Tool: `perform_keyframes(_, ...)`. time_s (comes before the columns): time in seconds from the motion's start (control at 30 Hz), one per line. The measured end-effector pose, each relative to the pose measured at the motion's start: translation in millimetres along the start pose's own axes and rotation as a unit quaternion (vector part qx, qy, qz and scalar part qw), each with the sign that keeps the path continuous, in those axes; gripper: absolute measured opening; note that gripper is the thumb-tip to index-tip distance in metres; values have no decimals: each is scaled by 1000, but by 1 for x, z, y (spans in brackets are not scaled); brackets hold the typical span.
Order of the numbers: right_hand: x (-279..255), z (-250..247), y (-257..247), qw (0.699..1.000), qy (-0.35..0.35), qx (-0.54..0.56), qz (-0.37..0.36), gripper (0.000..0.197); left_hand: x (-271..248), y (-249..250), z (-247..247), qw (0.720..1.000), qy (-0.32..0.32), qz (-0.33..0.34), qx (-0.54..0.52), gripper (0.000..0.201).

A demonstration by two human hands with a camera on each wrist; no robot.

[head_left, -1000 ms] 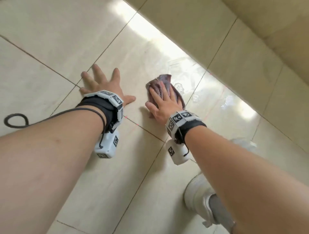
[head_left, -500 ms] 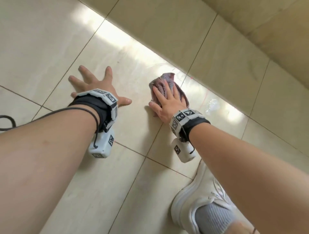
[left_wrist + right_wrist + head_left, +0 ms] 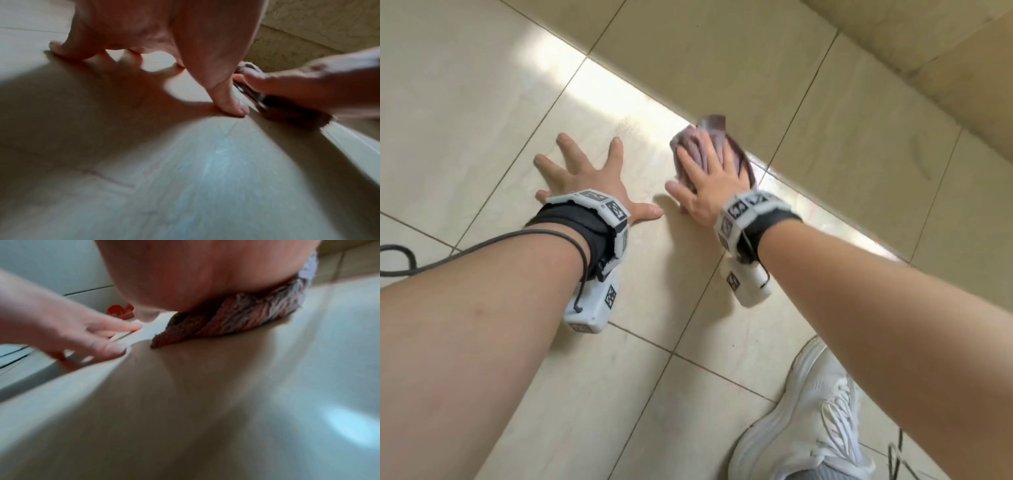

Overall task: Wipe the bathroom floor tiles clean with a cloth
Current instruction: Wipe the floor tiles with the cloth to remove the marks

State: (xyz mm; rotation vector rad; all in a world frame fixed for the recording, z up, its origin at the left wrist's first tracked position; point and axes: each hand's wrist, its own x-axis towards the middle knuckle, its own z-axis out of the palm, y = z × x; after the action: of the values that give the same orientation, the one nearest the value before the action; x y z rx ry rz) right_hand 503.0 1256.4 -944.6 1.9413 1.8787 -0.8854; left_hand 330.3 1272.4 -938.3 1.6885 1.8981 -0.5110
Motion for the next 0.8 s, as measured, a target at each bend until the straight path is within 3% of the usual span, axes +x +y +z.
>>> perform_keyframes(0.13,-12,-2,54,998,28,2,53,67,-3,1,-3,1000,-16,-5,7,121)
perform_keyframes(0.3,45,-55,64,988,62,-19,138,81,1,1,0,1000,-13,-7,11,121)
perform_keyframes(0.37,61,-57,38,990,29,4,136,88,1,0,0,1000,-10,-7,12,120)
perform_keyframes(0.5,28,-22,-18,1000,3,6,14,75,1,0,1,1000,-1,-6,10,120)
perform_keyframes(0.6,-16,10,-6,999,-13,-20,-32,69,-1,1,0,1000,5,-6,16,121)
perform_keyframes(0.7,-26,10,38,999,4,-33,11,67,-2,2,-1,1000,-2,1,8,121)
perform_keyframes(0.8,-1,-11,49,996,20,-10,88,70,-2,0,0,1000,-2,3,7,121)
